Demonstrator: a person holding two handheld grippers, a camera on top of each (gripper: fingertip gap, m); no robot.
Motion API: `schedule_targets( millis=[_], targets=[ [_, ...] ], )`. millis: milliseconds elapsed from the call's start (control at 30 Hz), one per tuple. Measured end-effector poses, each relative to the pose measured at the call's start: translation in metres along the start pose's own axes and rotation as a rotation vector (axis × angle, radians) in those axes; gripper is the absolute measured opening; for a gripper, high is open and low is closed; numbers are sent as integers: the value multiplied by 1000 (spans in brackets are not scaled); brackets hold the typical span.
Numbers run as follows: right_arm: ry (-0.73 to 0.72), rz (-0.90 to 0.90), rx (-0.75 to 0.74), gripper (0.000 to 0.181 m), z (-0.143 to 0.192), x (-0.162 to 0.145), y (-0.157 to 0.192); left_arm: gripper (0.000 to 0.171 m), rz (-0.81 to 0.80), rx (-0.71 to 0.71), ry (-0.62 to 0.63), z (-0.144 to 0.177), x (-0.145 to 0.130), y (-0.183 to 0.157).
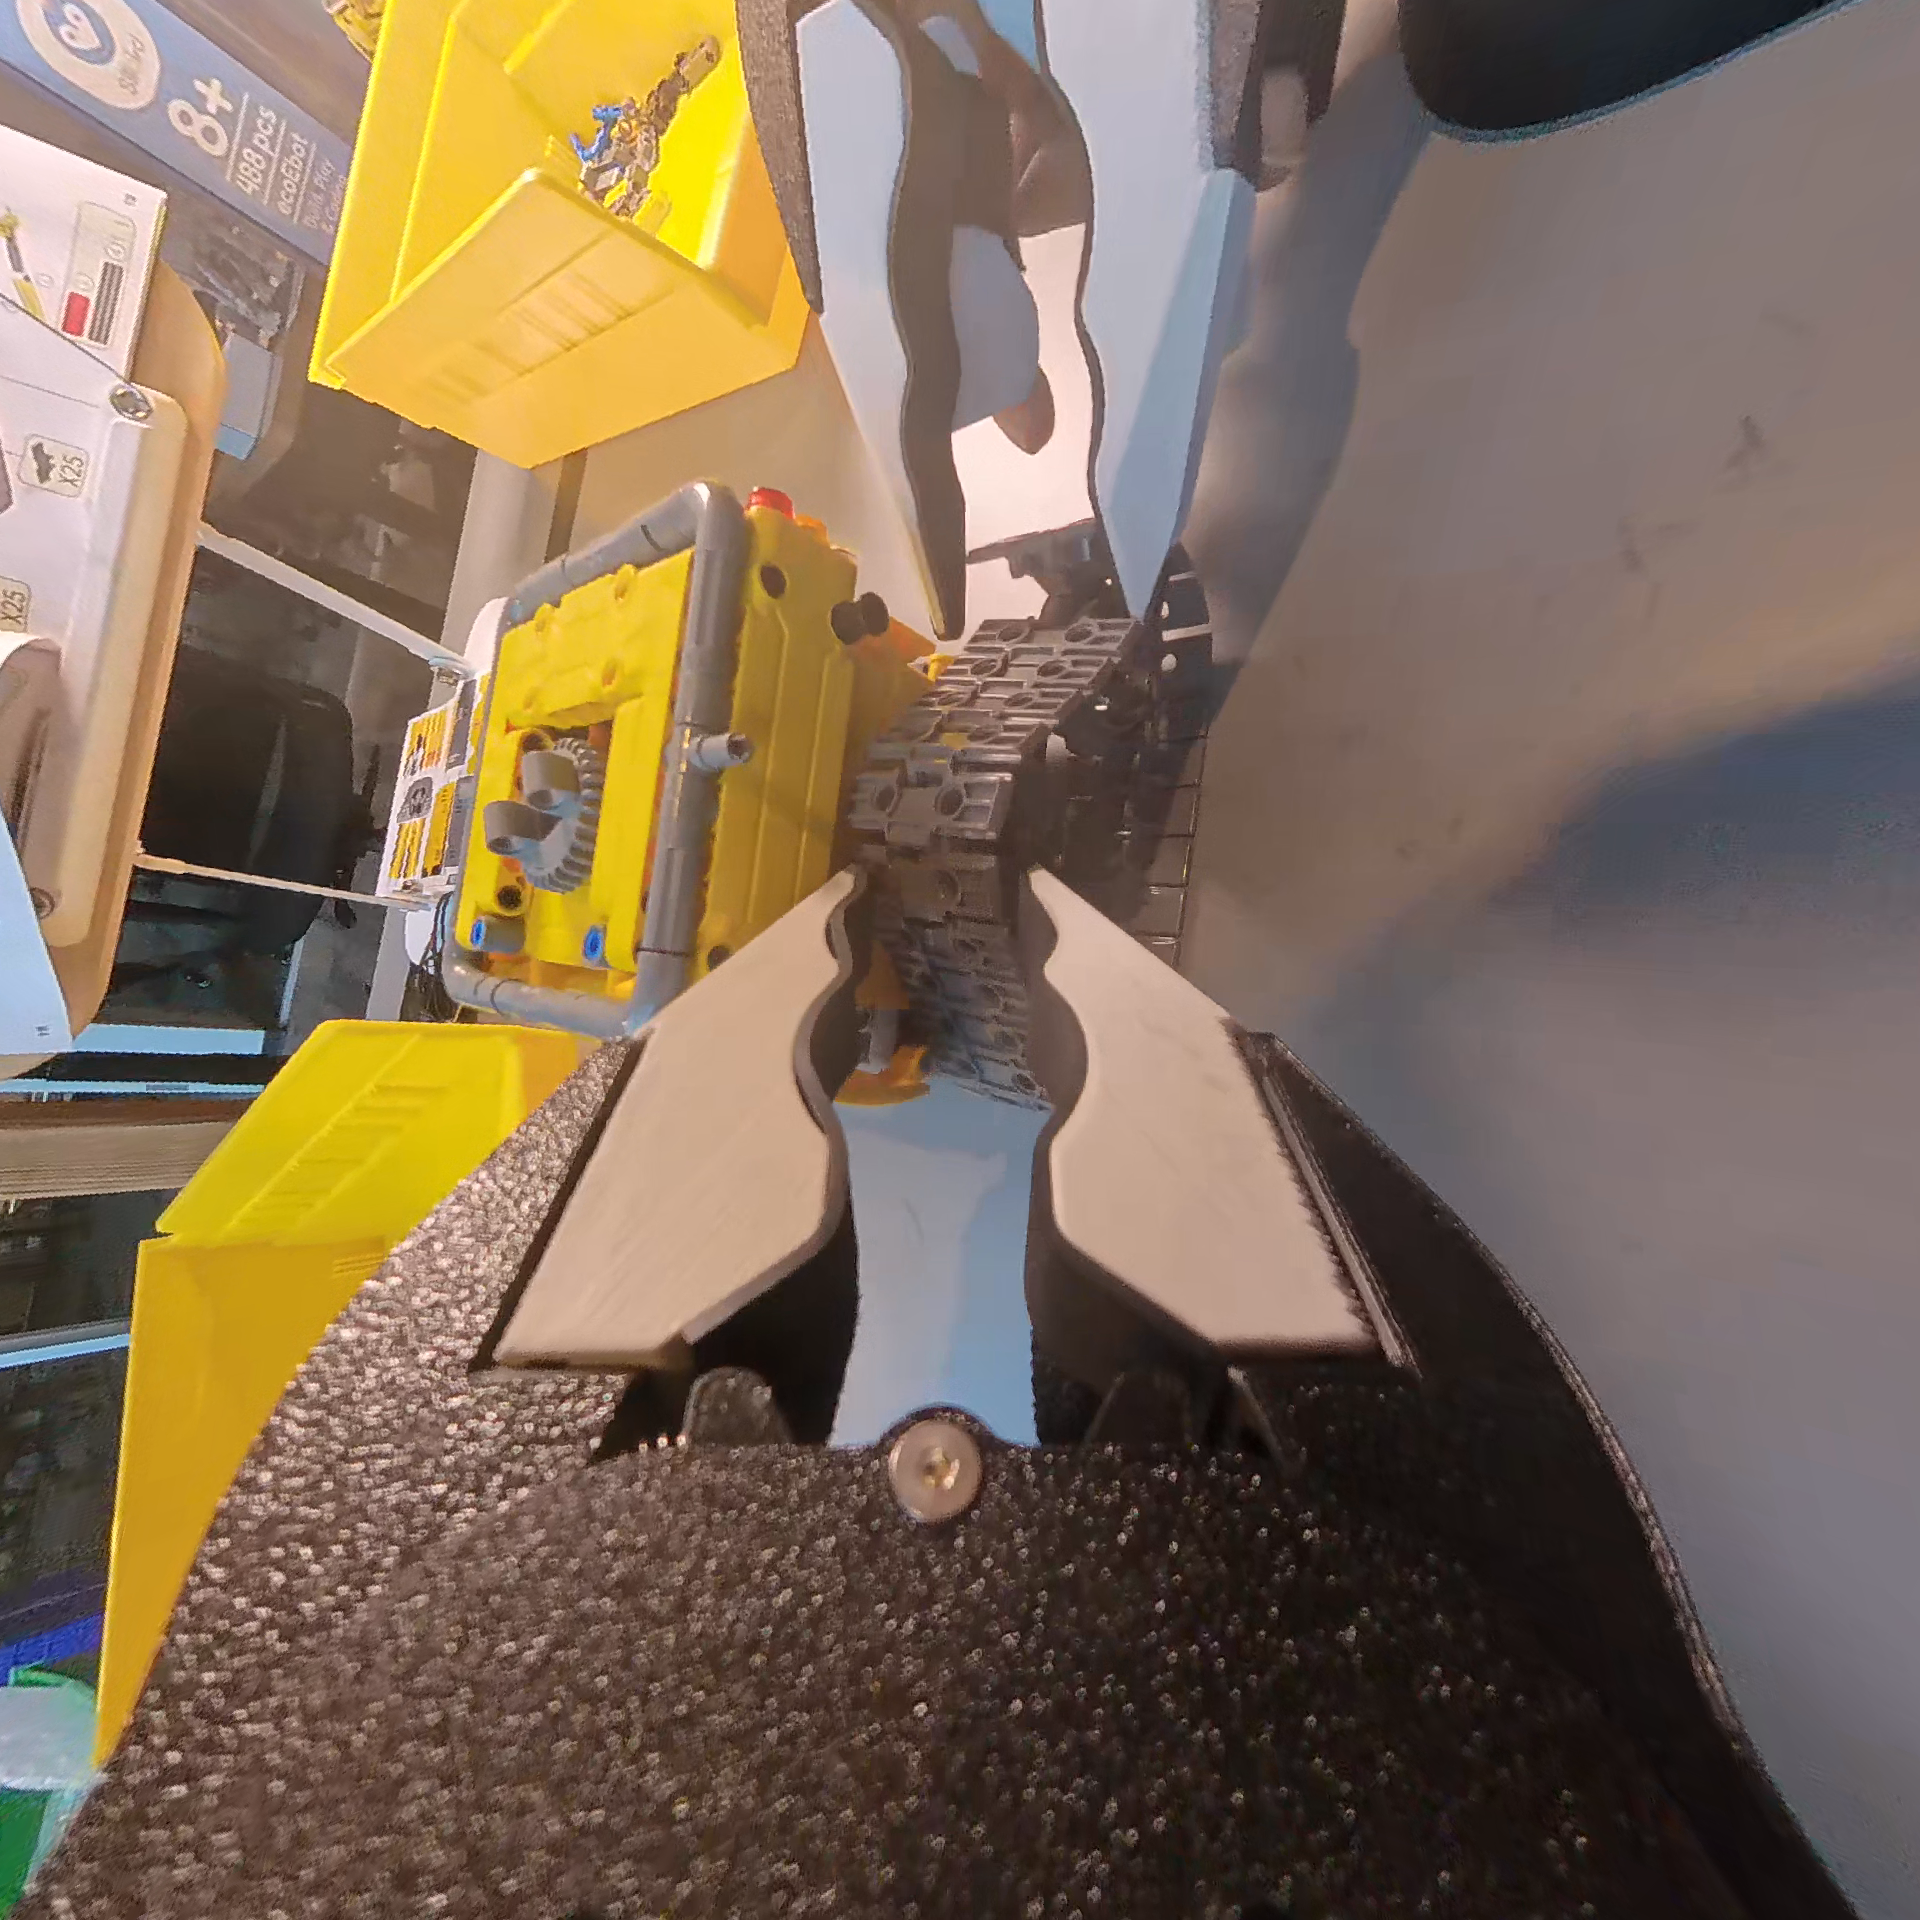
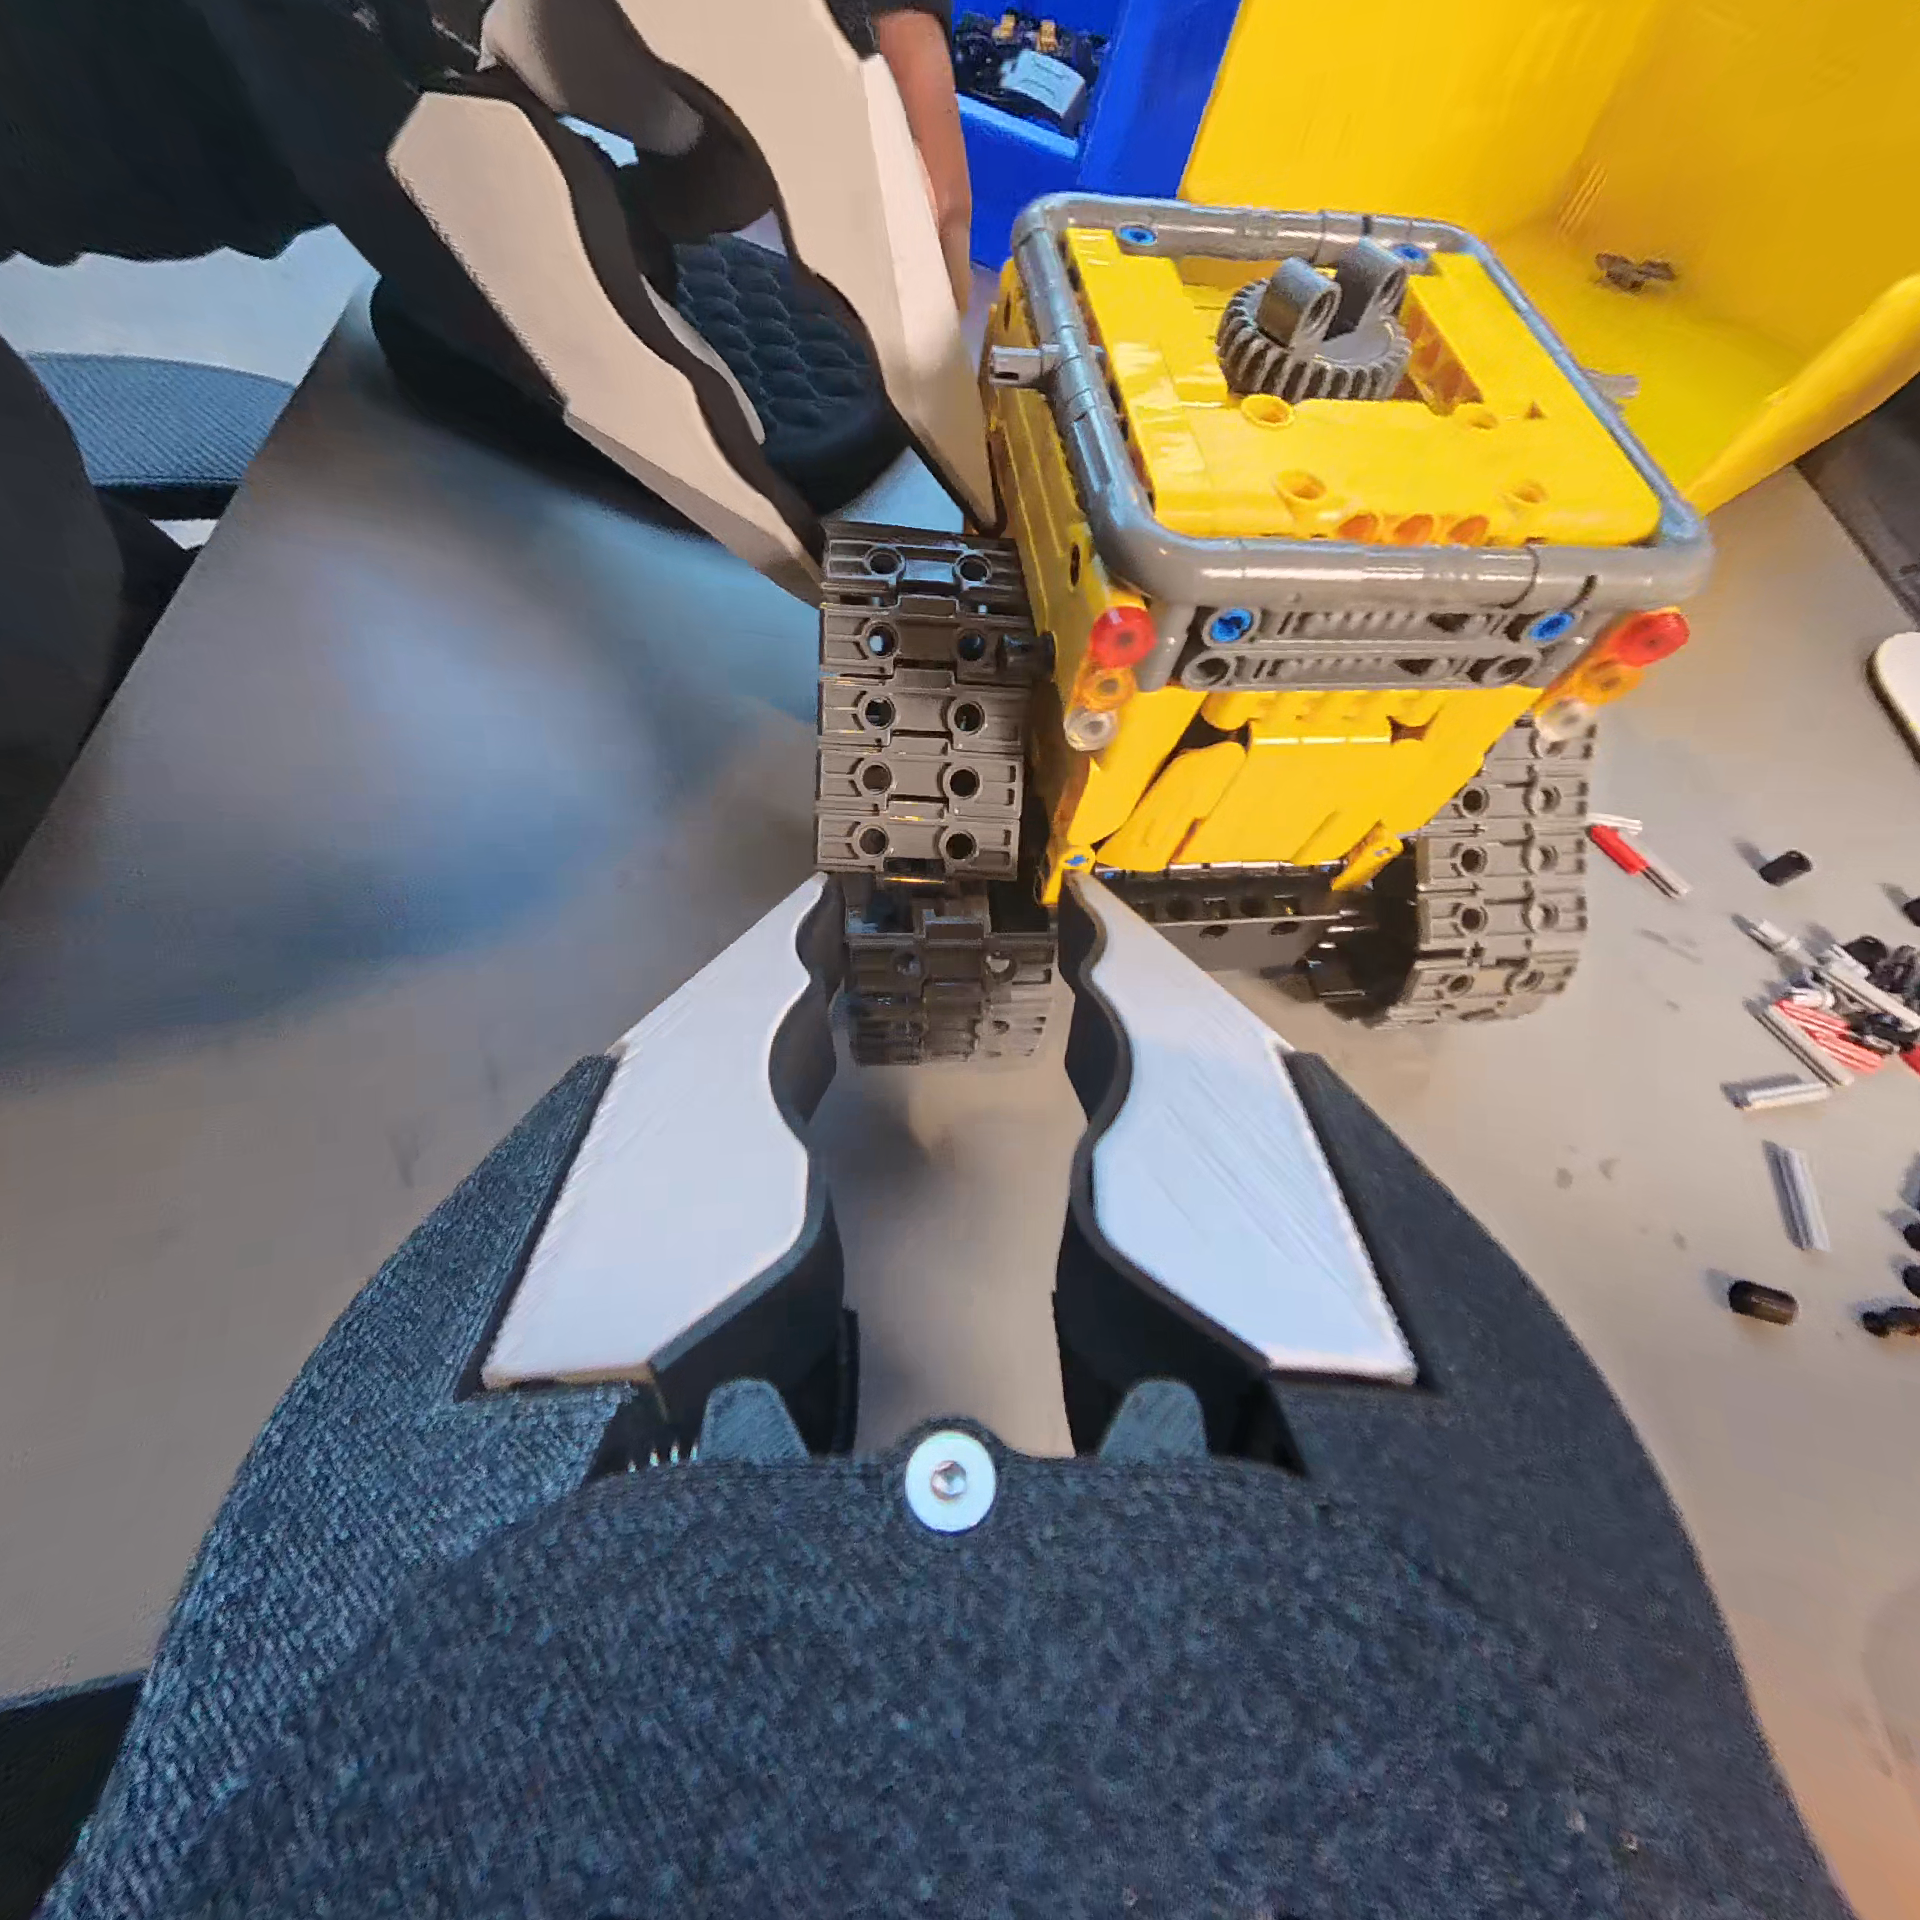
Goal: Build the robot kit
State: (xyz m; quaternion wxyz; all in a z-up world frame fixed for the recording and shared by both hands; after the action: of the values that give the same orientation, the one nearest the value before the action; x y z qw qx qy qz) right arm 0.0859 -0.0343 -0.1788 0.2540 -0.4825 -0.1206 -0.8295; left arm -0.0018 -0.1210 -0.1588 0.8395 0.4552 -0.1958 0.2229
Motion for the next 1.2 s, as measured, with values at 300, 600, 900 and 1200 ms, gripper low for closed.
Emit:
schedule_targets(
  millis=[300, 600, 900, 1200],
  targets=[
    [26, 3, 12, 63, -1, -8, 5, 25, 17, 11, -11, -2, 2, -1],
    [332, -52, 97, 67, 30, -55, -4, 26, 13, 34, 0, -4, 4, -1],
    [339, -87, 131, 38, 22, -50, -5, 25, 29, 41, 0, -5, 8, -2],
    [359, -75, 68, 38, 21, -46, -2, 26, 9, 86, 8, -7, 12, -4]
  ],
)
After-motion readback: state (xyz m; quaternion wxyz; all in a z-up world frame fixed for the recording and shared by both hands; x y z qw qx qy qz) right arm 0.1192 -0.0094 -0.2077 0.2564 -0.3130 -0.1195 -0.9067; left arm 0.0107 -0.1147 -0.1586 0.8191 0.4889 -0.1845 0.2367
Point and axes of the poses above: each gripper's, where its closed fingertips meet, z back along the fingers, x out of its top, y = z × x across the jaws, the point moved 5 cm from there along z, back along the fingers, and after that the axes turned 6 degrees about x, right-handed, at the moved point
